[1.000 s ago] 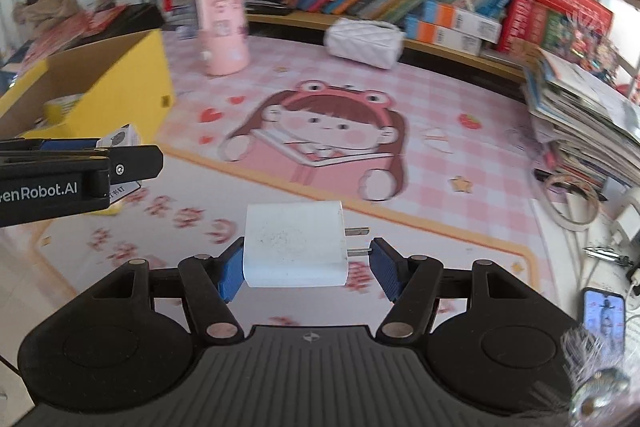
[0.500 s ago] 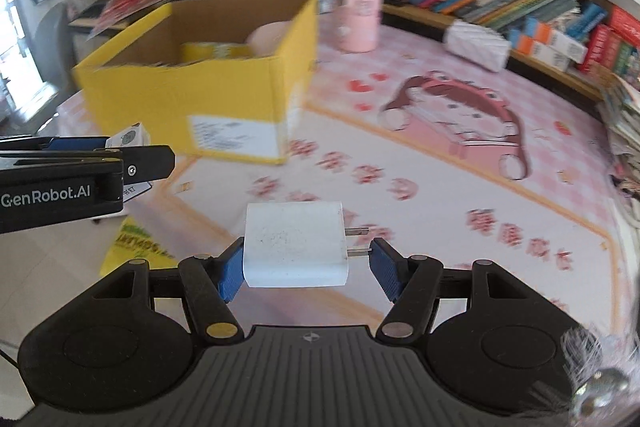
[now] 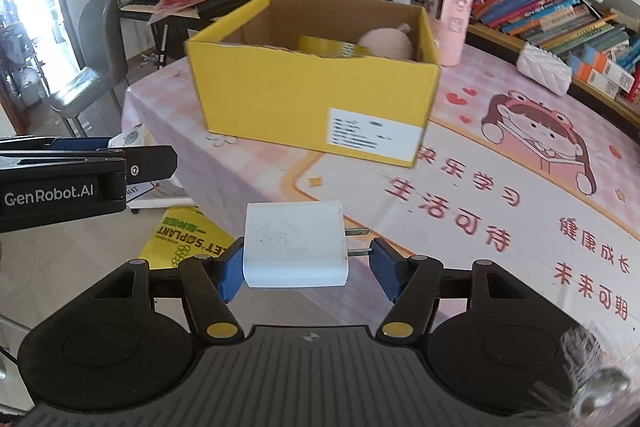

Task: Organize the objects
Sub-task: 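Carry the carton and white charger toward the yellow box with both grippers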

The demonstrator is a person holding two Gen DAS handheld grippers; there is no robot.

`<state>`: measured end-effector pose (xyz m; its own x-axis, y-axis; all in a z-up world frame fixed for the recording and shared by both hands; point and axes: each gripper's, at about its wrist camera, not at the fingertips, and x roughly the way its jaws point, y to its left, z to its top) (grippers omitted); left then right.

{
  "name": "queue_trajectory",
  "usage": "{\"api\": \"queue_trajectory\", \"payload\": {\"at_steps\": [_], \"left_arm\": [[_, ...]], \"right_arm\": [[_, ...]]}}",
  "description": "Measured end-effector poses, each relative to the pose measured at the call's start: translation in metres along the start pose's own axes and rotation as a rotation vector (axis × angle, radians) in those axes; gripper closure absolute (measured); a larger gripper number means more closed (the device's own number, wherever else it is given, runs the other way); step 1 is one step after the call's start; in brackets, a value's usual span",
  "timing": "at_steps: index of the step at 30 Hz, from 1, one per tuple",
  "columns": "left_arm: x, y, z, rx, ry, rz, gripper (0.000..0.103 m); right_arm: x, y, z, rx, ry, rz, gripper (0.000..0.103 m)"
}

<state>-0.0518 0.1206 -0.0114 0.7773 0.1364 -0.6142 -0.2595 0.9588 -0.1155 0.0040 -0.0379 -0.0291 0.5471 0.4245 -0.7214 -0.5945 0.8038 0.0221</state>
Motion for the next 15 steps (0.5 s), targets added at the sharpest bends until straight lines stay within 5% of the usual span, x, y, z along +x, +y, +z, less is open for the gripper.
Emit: {"api": "queue_trajectory", "payload": {"at_steps": [15], "left_arm": [[-0.003,0.022,0.014,-0.018,-0.053,-0.005,0.047]], "right_arm": [[-0.006,0.017,0.024,-0.023,-0.065,-0.042,0.041]]}}
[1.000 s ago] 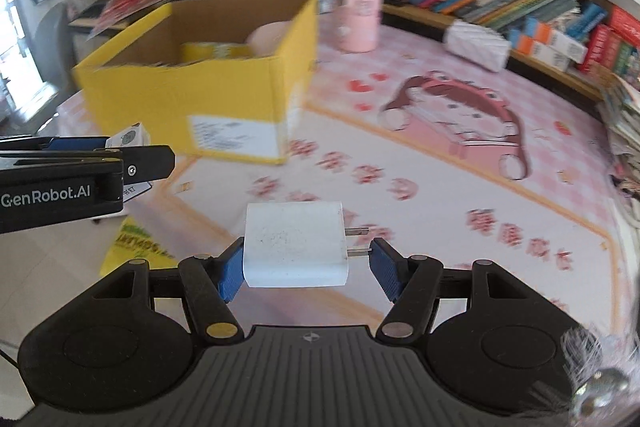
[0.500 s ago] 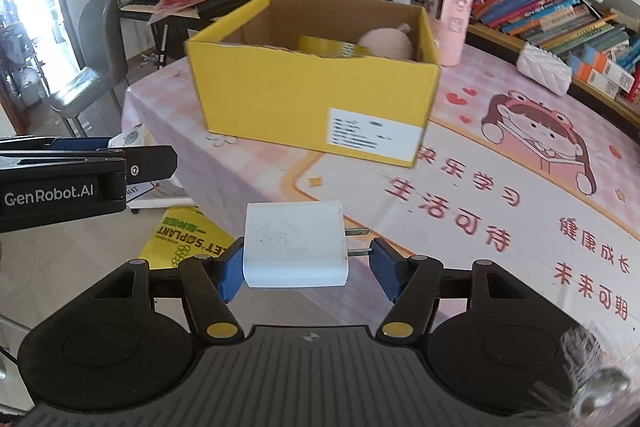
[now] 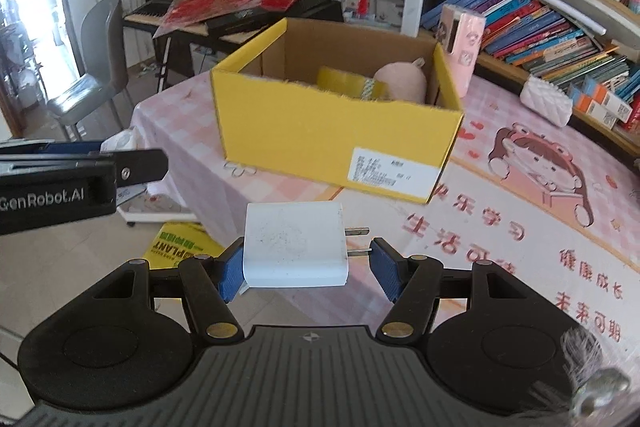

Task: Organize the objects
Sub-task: 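Carry the carton and white charger toward the yellow box with both grippers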

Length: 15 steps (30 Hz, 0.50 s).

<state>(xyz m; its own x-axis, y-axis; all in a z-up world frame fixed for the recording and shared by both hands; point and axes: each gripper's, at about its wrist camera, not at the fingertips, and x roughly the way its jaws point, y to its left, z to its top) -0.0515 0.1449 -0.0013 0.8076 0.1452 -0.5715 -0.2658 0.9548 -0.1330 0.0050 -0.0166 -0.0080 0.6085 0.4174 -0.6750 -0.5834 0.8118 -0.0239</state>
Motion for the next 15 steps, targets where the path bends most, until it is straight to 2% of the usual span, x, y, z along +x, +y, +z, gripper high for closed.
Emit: {"api": "queue_trajectory", "payload": {"at_steps": [3,11,15], "left_arm": [[0.005,0.000,0.010,-0.005,-0.015,-0.001,0.047],[0.026,-0.013,0.053,0.025,-0.113,0.015,0.047],[0.051,-0.021,0.070,0.032,-0.119,0.028,0.047]], "right_arm": [[-0.002,-0.008,0.011,0.008,-0.039,-0.029,0.041],[0.003,-0.046,0.056,0.060,-0.159,-0.078,0.041],[0.015,-0.064,0.078,0.062,-0.190,-0.084,0.041]]}}
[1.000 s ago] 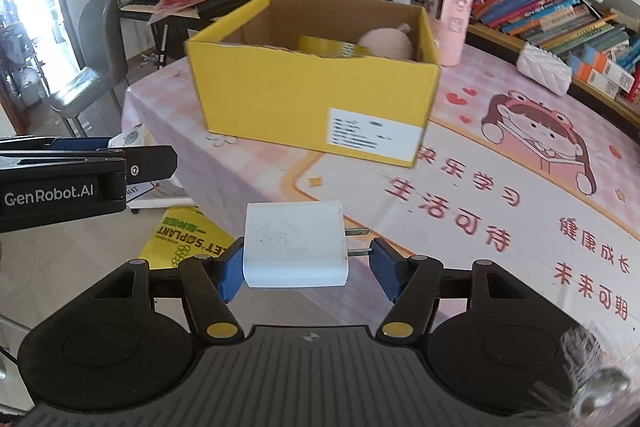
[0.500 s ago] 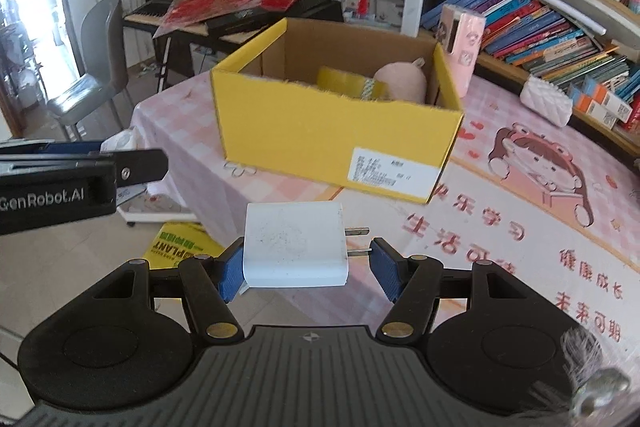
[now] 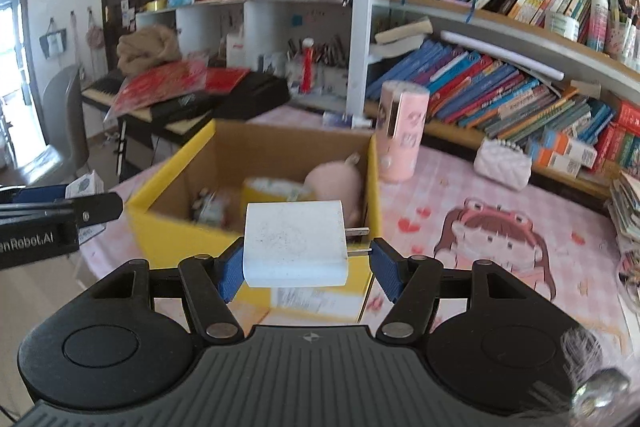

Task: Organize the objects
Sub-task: 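Carry the carton and white charger toward the yellow box with both grippers, then open the left gripper dropping the carton into the box while the right gripper lowers the charger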

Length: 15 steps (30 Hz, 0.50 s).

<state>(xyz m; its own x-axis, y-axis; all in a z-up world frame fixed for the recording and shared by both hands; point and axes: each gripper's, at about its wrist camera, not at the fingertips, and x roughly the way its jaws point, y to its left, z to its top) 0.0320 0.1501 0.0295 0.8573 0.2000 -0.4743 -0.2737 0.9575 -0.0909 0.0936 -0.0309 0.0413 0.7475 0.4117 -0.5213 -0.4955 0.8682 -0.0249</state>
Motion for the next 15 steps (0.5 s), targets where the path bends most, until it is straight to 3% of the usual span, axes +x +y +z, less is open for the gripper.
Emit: {"api": "queue_trajectory", "payload": {"at_steps": [6,15], "left_arm": [[0.039,-0.017,0.014,0.022,0.009,0.012,0.047],[0.099,-0.042,0.016,0.084,0.103,0.052,0.047]], "right_arm": [[0.035,-0.021,0.029,-0.005,-0.019,0.013,0.041],[0.086,-0.029,0.058,-0.034,-0.028,0.069,0.041]]}}
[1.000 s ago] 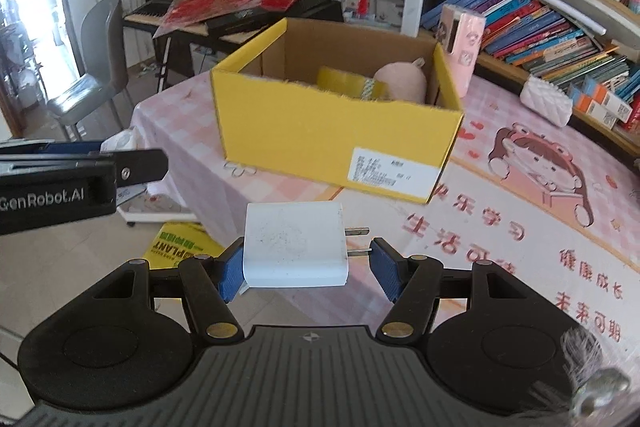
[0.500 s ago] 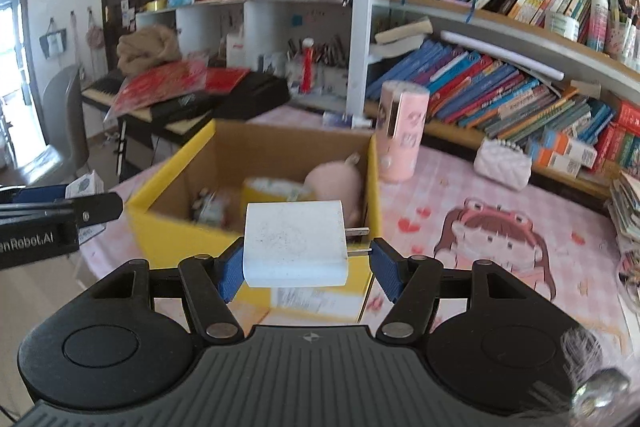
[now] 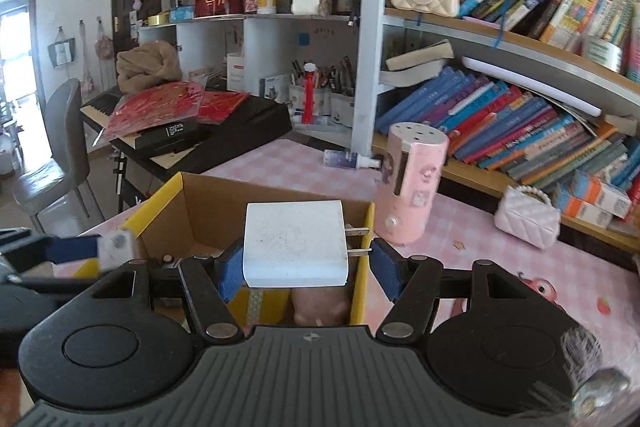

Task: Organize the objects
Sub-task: 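Open the left gripper dropping the carton into the box while the right gripper lowers the charger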

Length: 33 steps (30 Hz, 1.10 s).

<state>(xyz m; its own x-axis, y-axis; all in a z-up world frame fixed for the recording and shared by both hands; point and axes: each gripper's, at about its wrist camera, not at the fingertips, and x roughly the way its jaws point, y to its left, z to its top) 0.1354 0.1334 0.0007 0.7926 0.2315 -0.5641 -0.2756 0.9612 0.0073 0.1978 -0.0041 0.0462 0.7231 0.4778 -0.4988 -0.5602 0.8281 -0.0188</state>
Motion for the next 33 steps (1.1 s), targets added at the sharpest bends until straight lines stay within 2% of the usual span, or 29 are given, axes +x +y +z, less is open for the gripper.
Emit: {"api": "queue_trajectory", "payload": {"at_steps": [9,17,27,33], "left_arm": [[0.040,-0.019,-0.005,0.060,0.119,0.020,0.047],[0.057,-0.024,-0.011,0.084,0.184,0.026,0.046],[0.062,-0.027,-0.015,0.102,0.190,0.051,0.045],[0.062,-0.027,-0.014,0.105,0.189,0.049,0.043]], "right_arm": [[0.047,0.008,0.003,-0.077,0.078,0.070,0.041],[0.075,0.010,0.002,-0.106,0.129,0.121,0.041],[0.101,0.019,-0.006,-0.137,0.193,0.165,0.041],[0.107,0.021,-0.004,-0.154,0.192,0.180,0.041]]}}
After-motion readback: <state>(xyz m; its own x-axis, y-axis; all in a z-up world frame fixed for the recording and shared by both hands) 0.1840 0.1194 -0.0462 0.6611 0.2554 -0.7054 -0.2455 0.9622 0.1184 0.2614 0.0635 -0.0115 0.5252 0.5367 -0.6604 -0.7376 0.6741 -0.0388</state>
